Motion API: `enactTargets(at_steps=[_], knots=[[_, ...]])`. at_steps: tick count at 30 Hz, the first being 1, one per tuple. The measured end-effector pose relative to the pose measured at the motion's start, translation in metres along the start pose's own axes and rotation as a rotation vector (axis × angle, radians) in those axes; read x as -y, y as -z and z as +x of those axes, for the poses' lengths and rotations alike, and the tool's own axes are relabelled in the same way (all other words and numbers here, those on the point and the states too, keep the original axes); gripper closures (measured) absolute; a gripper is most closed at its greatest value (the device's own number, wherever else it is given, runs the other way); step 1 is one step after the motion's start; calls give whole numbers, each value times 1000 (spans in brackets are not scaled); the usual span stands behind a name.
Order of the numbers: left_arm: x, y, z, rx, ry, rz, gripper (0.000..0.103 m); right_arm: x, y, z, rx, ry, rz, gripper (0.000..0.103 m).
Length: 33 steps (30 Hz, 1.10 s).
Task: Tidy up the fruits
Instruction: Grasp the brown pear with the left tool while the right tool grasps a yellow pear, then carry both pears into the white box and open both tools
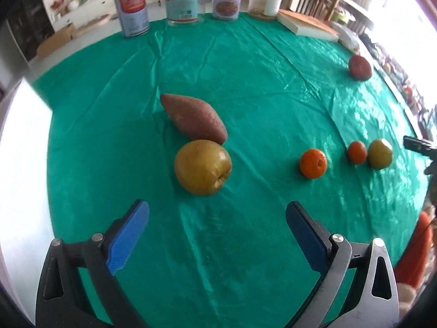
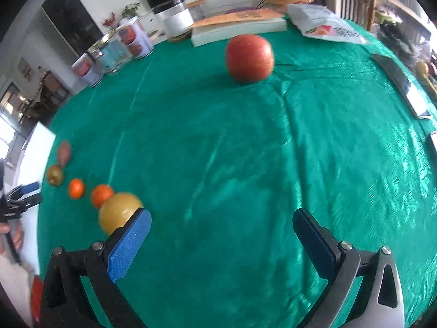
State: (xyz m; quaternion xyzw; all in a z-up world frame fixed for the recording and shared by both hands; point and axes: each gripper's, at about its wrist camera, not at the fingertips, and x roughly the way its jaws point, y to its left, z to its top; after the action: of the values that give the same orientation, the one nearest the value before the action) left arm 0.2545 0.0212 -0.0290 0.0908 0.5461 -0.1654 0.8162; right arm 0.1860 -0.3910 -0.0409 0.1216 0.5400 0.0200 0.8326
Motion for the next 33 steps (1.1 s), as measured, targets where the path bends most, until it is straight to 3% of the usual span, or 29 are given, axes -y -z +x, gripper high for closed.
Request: enactTargets(at_steps=[6, 7, 8, 10, 12, 13, 14, 15, 21, 27, 30, 33], knots=[[-11, -21, 22, 1, -18, -86, 4, -25, -14, 12, -189, -194, 139, 0], [-12, -21, 24, 8, -17, -94, 9, -35, -17, 19, -210, -198, 125, 0], [-13, -21, 26, 10, -16, -98, 26, -45, -17, 26, -222, -184, 101, 1], [-13, -20, 33, -15, -18, -104, 51, -68, -18, 40, -237, -143, 41, 6], [-16, -16, 31, 1, -4, -118, 52, -87, -18, 53, -256, -137, 3, 16], [-18, -13, 30, 6, 5, -131, 52, -92, -17, 58, -256, -136, -8, 27], [-20, -11, 29, 4, 12, -143, 52, -98, -16, 62, -262, -121, -22, 46], [-22, -6, 26, 3, 24, -160, 52, -101, -13, 66, -270, -84, -36, 52], [-30, 26, -8, 37, 90, -214, 52, -107, 2, 50, -245, -42, -89, 52], [-31, 64, -45, 48, 147, -263, 52, -110, 14, 26, -245, -66, -97, 52], [-40, 84, -90, 103, 205, -287, 52, -139, 19, 3, -221, -89, -165, 52], [-72, 107, -151, 175, 224, -333, 52, -204, 25, -24, -205, -178, -293, 52]])
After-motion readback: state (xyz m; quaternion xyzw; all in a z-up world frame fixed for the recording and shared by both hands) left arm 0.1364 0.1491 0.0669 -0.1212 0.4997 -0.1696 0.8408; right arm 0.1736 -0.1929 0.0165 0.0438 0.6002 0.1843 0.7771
